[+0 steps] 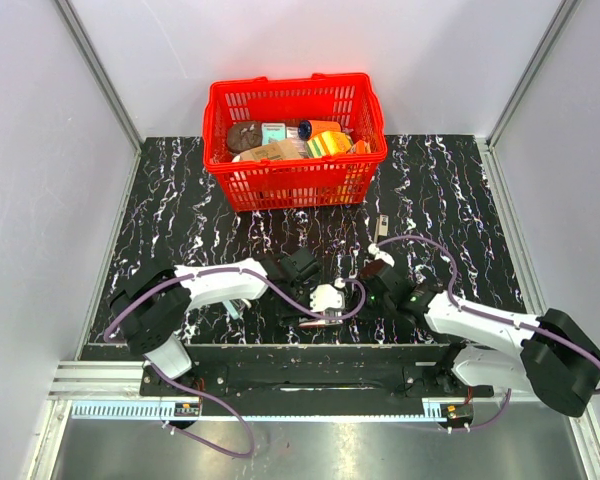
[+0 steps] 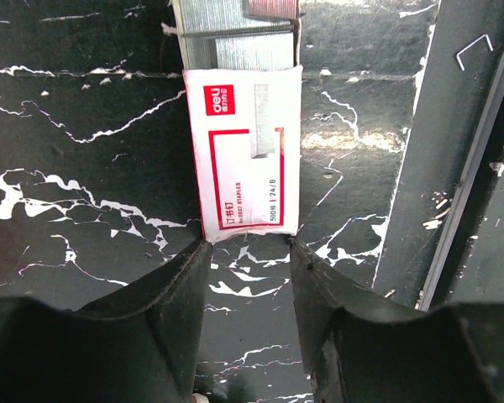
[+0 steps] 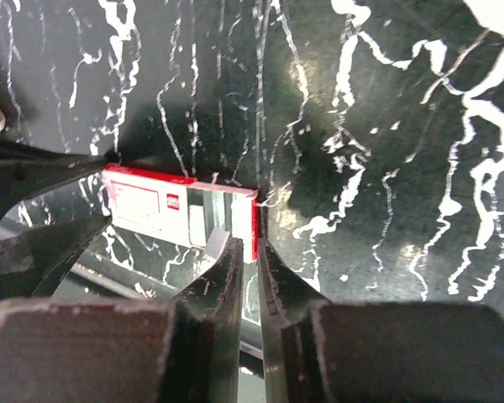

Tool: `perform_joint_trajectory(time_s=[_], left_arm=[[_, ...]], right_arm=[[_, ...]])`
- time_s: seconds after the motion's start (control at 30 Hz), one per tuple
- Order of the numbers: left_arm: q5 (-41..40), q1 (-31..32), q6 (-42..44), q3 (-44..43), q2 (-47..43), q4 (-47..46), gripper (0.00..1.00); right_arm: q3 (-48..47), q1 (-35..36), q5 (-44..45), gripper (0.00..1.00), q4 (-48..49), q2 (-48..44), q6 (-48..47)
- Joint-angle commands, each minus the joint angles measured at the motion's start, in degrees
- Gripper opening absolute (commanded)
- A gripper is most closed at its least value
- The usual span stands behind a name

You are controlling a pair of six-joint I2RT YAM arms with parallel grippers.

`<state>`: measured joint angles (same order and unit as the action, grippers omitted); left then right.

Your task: Unload the staples from the stapler

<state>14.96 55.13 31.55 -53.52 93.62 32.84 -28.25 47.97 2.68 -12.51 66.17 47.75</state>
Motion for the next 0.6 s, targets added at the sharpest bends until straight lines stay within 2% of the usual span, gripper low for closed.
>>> perform_joint_trajectory(time_s=[0.0,0.23,0.57], left_arm=[[0.94,-0.72,-0.53,0.26,-1.86,-1.38,0.47],[4.02,-5.21,-1.23,-1.33,-3.36,0.03,0.47],[4.11,-6.53,-0.88,-1.41,-4.06,0.47,0.47]], right_arm=[[1.44,0.99,-6.62,0.17,7.49,-1.66,-0.9],[1.27,5.47,-9.36,0.17,11.81,0.19,-0.81],[3.64,7.58,-8.57,0.12,10.23,-5.0,1.3]])
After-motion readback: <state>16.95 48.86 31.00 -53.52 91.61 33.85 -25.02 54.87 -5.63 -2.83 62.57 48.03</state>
